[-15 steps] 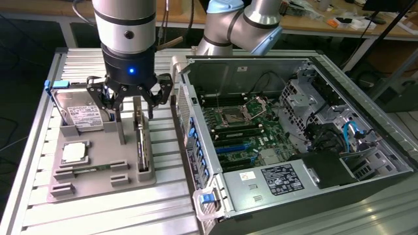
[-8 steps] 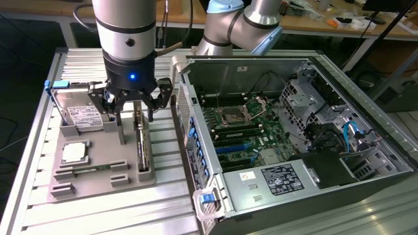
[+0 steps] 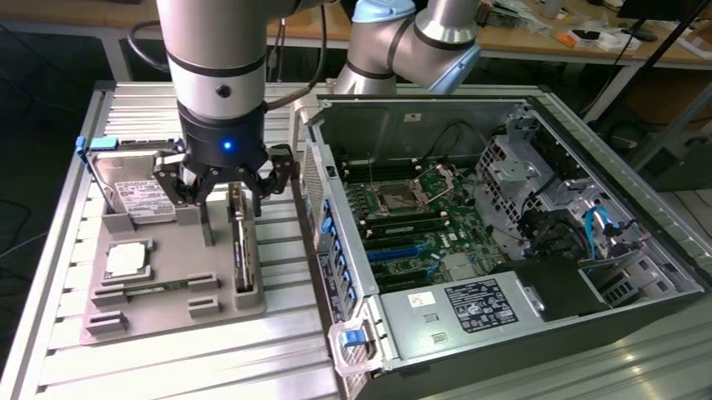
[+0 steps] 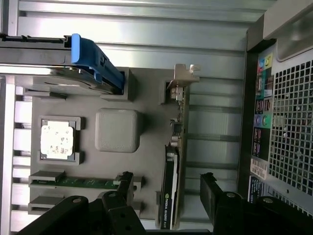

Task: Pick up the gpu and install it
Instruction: 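Pick up the gpu and move the gpu toward the slot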

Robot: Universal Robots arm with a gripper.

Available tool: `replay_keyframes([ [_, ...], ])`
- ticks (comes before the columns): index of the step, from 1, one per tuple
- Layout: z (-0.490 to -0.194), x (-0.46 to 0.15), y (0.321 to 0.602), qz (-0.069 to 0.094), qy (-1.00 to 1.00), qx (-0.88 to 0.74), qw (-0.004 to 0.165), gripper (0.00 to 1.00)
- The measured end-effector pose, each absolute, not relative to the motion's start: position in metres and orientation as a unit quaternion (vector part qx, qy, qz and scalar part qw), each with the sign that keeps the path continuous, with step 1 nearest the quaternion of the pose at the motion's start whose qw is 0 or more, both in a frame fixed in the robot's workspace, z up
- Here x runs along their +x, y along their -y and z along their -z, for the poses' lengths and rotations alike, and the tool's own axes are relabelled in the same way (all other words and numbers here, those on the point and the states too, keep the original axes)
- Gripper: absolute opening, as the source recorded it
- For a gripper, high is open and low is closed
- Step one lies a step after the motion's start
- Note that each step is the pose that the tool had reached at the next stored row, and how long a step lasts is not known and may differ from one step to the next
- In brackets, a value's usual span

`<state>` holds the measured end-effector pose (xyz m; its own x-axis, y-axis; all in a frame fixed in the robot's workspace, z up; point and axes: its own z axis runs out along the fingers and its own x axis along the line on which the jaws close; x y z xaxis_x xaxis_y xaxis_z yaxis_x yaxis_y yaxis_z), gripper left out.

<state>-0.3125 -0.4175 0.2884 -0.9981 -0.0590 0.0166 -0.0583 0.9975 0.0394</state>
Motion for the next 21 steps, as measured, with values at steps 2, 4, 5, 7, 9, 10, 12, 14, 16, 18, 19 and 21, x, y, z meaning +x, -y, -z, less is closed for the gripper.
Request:
replay_keyframes([
  [2, -0.284, -0.313, 0.419, 0.019, 0.999, 0.029, 0.009, 0.66],
  [4, -0.281, -0.313, 0.422, 0.019, 0.999, 0.029, 0.009, 0.66],
  [5, -0.28, -0.313, 0.424, 0.019, 0.999, 0.029, 0.009, 0.66],
  [7, -0.278, -0.312, 0.426, 0.02, 0.999, 0.029, 0.009, 0.66],
  [9, -0.274, -0.313, 0.426, 0.019, 0.999, 0.029, 0.009, 0.66],
  [10, -0.272, -0.313, 0.427, 0.019, 0.999, 0.029, 0.009, 0.66],
  [12, -0.269, -0.313, 0.427, 0.019, 0.999, 0.029, 0.009, 0.66],
  [14, -0.265, -0.312, 0.427, 0.019, 0.999, 0.029, 0.009, 0.66],
  [16, -0.261, -0.312, 0.427, 0.019, 0.999, 0.029, 0.009, 0.66],
  [18, -0.259, -0.312, 0.427, 0.019, 0.999, 0.03, 0.009, 0.66],
  [19, -0.258, -0.311, 0.427, 0.019, 0.999, 0.029, 0.009, 0.66],
  [21, -0.255, -0.311, 0.427, 0.019, 0.999, 0.029, 0.009, 0.66],
])
